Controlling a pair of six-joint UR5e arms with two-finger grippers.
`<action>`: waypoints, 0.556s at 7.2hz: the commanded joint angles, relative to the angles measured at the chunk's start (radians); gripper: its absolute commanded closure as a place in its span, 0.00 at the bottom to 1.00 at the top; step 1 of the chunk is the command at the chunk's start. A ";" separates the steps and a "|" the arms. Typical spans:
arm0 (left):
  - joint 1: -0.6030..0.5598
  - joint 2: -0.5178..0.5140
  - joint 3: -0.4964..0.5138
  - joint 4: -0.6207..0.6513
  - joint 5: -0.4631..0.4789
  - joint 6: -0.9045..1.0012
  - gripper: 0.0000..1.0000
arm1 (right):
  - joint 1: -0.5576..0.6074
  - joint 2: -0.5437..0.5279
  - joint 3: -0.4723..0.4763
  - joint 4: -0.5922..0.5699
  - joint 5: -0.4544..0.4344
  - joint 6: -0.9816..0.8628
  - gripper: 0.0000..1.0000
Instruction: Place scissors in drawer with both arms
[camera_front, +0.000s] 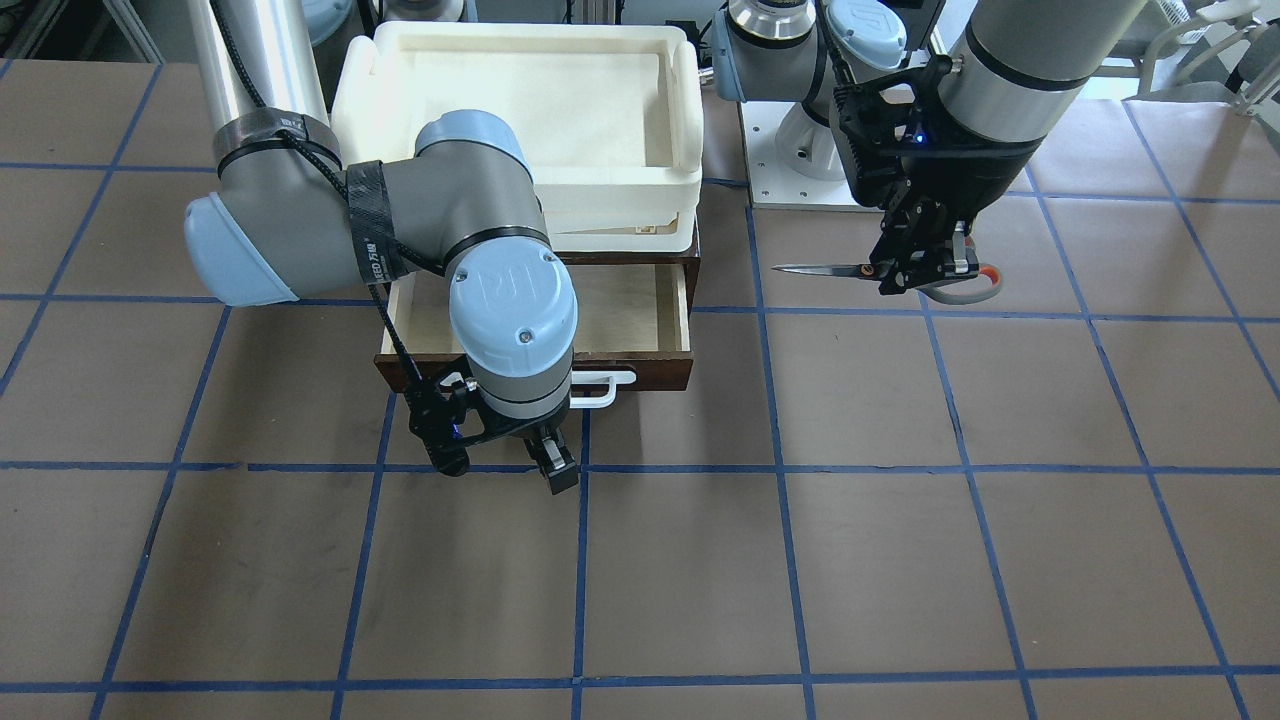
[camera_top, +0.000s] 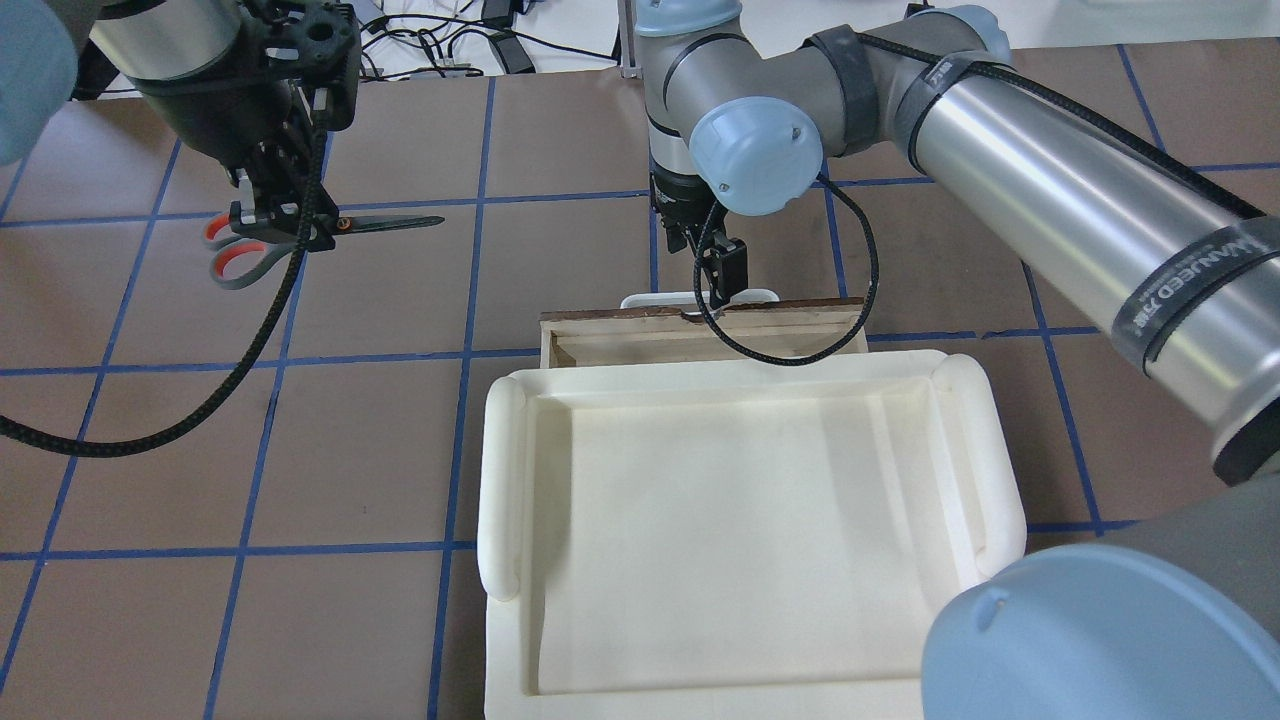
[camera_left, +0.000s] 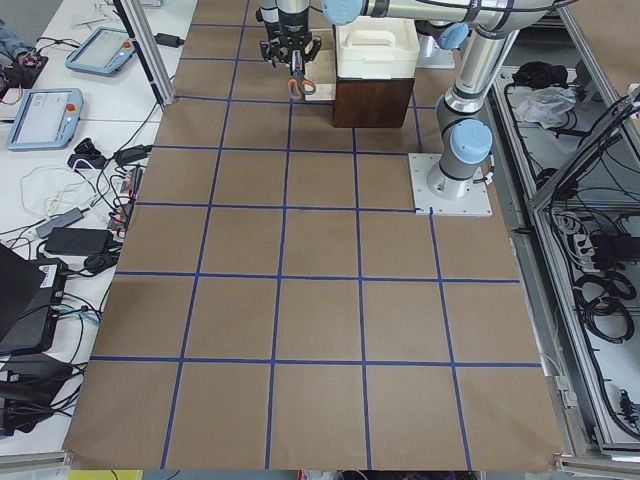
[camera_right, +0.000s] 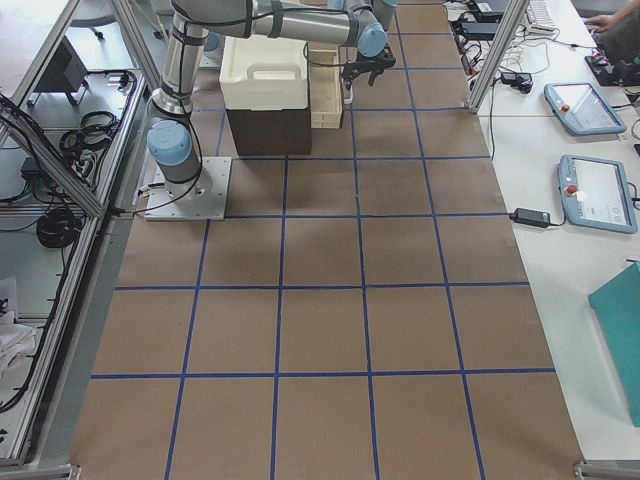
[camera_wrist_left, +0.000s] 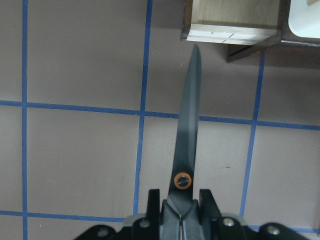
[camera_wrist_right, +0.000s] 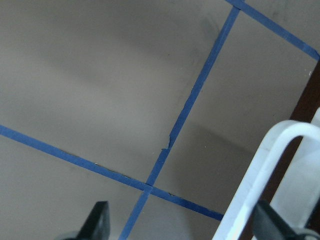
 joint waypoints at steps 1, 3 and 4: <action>0.000 0.000 0.000 0.000 -0.001 -0.001 1.00 | -0.002 0.003 -0.005 -0.002 0.000 -0.010 0.00; 0.000 0.003 0.000 0.000 -0.001 -0.001 1.00 | -0.014 0.007 -0.005 -0.002 0.002 -0.024 0.00; 0.000 0.002 0.000 0.000 -0.001 -0.003 1.00 | -0.015 0.010 -0.014 -0.002 0.002 -0.030 0.00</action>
